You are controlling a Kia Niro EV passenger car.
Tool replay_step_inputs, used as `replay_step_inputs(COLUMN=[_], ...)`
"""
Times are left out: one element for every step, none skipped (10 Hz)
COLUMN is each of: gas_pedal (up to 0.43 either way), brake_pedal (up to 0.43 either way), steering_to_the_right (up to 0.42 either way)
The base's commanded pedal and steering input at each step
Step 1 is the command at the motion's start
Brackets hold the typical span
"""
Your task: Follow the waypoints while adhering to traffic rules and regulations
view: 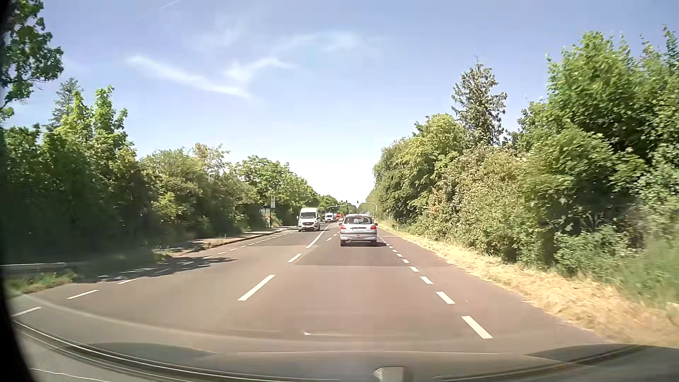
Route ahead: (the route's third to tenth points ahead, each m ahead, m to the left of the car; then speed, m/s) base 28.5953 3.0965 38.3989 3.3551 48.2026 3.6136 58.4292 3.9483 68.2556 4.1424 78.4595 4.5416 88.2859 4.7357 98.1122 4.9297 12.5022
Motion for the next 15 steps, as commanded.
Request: replay_step_inputs(gas_pedal=[0.000,0.000,0.000,0.000,0.000,0.000,0.000,0.000,0.000,0.000,0.000,0.000,0.000,0.000,0.000], brake_pedal=[0.104,0.116,0.122,0.134,0.140,0.140,0.140,0.146,0.146,0.159,0.171,0.177,0.177,0.183,0.189], steering_to_the_right=[0.001,0.001,0.001,0.001,0.001,0.001,0.001,0.000,0.000,0.000,0.000,0.000,0.000,0.000,0.000])
